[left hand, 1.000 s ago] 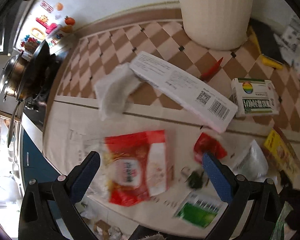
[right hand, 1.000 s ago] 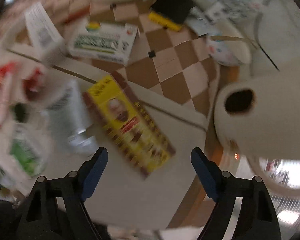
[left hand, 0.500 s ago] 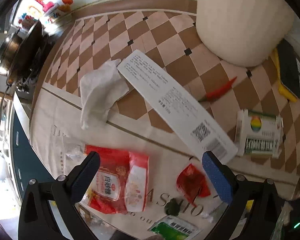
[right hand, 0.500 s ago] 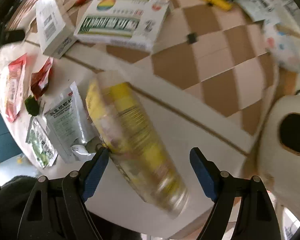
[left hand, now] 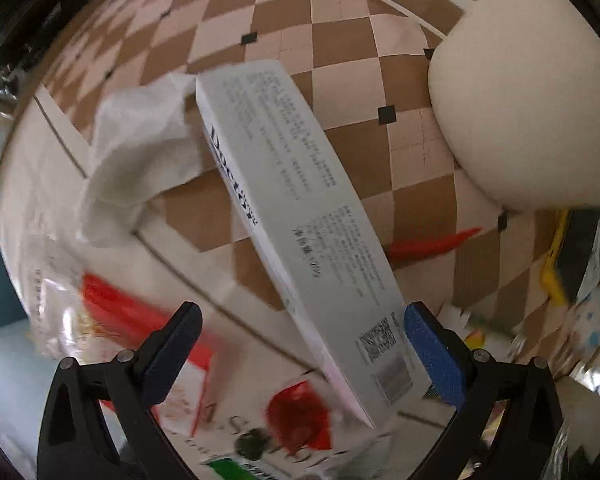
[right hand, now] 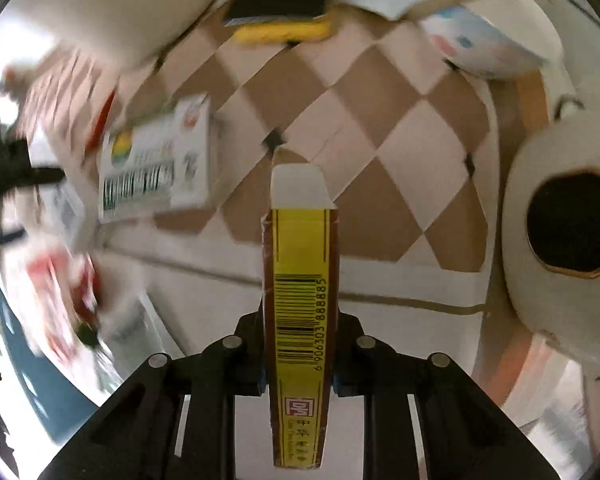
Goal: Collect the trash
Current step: 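Grasp the white toothpaste box with the left tool while the right tool grasps the yellow box, then carry both boxes over the floor bin with both tools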
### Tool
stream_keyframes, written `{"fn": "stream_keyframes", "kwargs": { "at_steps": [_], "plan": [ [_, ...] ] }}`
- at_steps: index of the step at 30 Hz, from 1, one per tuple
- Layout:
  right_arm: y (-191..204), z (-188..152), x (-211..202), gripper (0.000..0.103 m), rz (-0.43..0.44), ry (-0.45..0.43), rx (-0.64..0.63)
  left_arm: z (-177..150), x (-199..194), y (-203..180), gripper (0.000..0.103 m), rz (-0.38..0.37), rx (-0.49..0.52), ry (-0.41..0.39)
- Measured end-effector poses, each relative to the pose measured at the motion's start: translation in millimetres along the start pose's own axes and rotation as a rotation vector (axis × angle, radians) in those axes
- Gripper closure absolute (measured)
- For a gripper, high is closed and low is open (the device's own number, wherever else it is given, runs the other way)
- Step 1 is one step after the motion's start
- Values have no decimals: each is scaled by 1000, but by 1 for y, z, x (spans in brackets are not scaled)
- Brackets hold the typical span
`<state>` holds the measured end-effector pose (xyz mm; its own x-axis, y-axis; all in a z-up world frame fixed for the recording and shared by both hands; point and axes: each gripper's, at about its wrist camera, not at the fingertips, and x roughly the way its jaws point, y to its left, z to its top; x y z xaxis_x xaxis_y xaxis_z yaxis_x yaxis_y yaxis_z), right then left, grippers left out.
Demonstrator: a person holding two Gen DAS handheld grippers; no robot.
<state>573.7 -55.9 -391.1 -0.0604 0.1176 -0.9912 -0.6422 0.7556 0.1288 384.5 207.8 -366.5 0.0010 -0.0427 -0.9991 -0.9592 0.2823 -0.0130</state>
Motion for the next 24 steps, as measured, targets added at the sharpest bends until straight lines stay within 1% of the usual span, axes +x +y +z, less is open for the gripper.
{"fn": "stream_keyframes", "kwargs": {
  "at_steps": [1,2,3,4,5,6,7,8,10,12,13,14,15,16,17,18,20,23,24],
  "plan": [
    [-3,0,7,80,18,2,45,2,1,-2,5,-15,4,9],
    [-3,0,10,80,23,10,58,3,3,-3,14,-22,12,14],
    [-4,0,16,80,29,20,72,3,4,-4,28,-19,28,19],
    [-7,2,17,76,34,27,82,3,6,-4,34,-10,41,24],
    [-22,-4,17,73,42,39,86,3,8,-3,43,-7,47,26],
    [-20,-8,23,70,43,45,86,3,10,-1,58,-15,53,27],
    [-24,-1,22,69,45,46,85,2,11,2,67,-32,65,28],
    [-25,3,24,69,46,50,83,0,12,3,71,-29,80,30],
    [-22,1,32,69,45,49,83,-7,10,2,71,-3,154,21],
    [-24,-2,27,69,46,51,79,-15,4,2,71,26,232,-2],
    [-25,-1,13,69,49,55,79,-18,1,1,71,40,270,-11],
    [-24,-3,14,69,51,56,79,-21,1,1,70,50,287,-17],
    [-26,-5,5,68,49,60,74,-21,1,1,70,60,299,-23],
    [-25,-7,4,65,42,64,64,-20,2,1,70,70,299,-30],
    [-25,-3,-6,64,39,69,60,-18,4,0,70,73,282,-28],
    [-24,-4,-6,64,38,70,61,-14,6,2,70,57,257,-20],
    [-21,-6,-9,64,34,74,61,-5,9,16,70,35,228,-20],
    [-12,-2,-7,64,27,67,64,-4,0,13,72,35,244,-70],
    [-10,-2,-6,68,22,64,60,-7,-6,11,72,50,261,-102]
  ]
}}
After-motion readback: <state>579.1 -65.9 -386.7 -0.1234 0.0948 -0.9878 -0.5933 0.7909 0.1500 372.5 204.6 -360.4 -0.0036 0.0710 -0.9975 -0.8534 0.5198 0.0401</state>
